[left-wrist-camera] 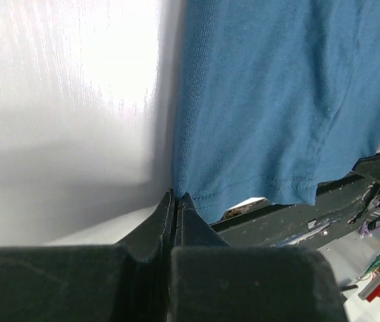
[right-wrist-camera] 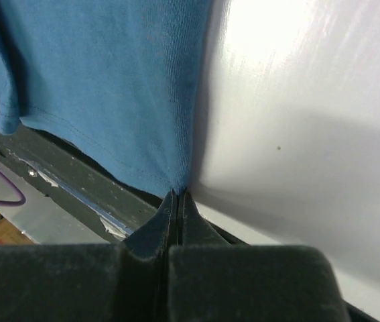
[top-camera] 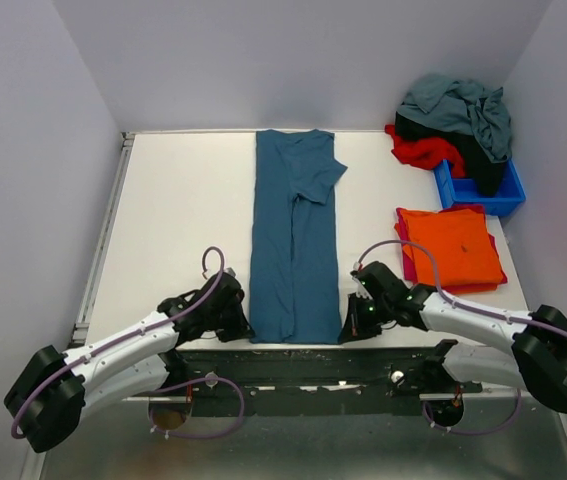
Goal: Fold and stack the t-shirts
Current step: Grab the bottom of the folded rectangular tshirt with both arms
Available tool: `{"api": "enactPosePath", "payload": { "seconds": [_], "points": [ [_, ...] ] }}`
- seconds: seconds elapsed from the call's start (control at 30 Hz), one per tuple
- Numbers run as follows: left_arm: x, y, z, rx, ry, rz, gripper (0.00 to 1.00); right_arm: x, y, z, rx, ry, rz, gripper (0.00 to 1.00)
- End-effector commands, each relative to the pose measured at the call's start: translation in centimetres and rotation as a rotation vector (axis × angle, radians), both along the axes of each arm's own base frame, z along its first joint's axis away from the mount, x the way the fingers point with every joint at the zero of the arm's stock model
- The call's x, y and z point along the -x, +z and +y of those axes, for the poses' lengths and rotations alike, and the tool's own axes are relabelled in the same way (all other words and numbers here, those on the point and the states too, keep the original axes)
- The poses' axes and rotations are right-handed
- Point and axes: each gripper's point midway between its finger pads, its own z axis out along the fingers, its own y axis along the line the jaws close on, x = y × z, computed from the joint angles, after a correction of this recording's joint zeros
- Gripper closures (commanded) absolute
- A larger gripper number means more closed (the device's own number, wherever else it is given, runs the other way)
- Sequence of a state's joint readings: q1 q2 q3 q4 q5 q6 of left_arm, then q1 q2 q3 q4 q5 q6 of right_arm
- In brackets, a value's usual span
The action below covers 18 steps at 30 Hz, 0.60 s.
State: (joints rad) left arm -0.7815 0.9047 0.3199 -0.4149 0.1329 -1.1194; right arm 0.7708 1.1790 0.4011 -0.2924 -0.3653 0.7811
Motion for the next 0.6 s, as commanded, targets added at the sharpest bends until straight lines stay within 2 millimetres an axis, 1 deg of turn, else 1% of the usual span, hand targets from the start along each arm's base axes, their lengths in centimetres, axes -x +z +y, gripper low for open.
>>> {"api": "enactPosePath", "payload": {
  "seconds": [0.0, 0.03, 0.07, 0.13, 0.2, 0.3, 0.37, 0.4, 0.43, 0.5, 0.53, 0.57],
  "points": [
    [0.6, 1.3, 0.0, 0.008, -0.014, 0.014, 0.96, -0.1, 0.9, -1.0, 0.042, -0.001, -0.037, 0.99],
    [0.6, 1.4, 0.0, 0.011, -0.015, 0.012, 0.91, -0.1, 1.2, -1.0, 0.036, 0.000, -0.043, 0.99],
    [0.8, 1.5, -0.1, 0.011, -0.021, 0.015, 0.87, 0.0, 1.2, -1.0, 0.036, -0.003, -0.042, 0.99],
    [0.9, 1.6, 0.0, 0.015, -0.019, 0.015, 0.84, 0.0, 1.4, -1.2, 0.038, -0.007, -0.043, 0.99],
    [0.9, 1.6, 0.2, 0.013, -0.012, 0.011, 0.85, 0.2, 1.3, -1.2, 0.037, -0.006, -0.041, 0.99],
    [1.0, 1.4, 0.2, 0.021, -0.007, 0.012, 0.94, 0.2, 1.1, -1.3, 0.038, -0.007, -0.042, 0.99],
    [1.1, 1.2, 0.1, 0.026, -0.008, 0.020, 0.96, 0.3, 1.0, -1.3, 0.038, -0.007, -0.037, 0.99],
    [1.2, 1.0, 0.1, 0.028, -0.010, 0.025, 0.94, 0.3, 1.1, -1.3, 0.034, -0.005, -0.037, 0.99],
    [1.2, 0.9, -0.1, 0.034, -0.011, 0.027, 0.89, 0.3, 1.0, -1.3, 0.035, -0.008, -0.035, 0.99],
    [1.4, 0.6, -0.2, 0.038, -0.015, 0.033, 0.73, 0.4, 0.8, -1.2, 0.029, -0.007, -0.030, 0.99],
    [1.4, 0.6, -0.3, 0.044, -0.018, 0.033, 0.68, 0.4, 0.8, -1.2, 0.027, -0.007, -0.028, 0.99],
    [1.5, 0.6, -0.3, 0.043, -0.019, 0.034, 0.67, 0.5, 0.6, -1.2, 0.029, -0.006, -0.023, 0.99]
  ]
}}
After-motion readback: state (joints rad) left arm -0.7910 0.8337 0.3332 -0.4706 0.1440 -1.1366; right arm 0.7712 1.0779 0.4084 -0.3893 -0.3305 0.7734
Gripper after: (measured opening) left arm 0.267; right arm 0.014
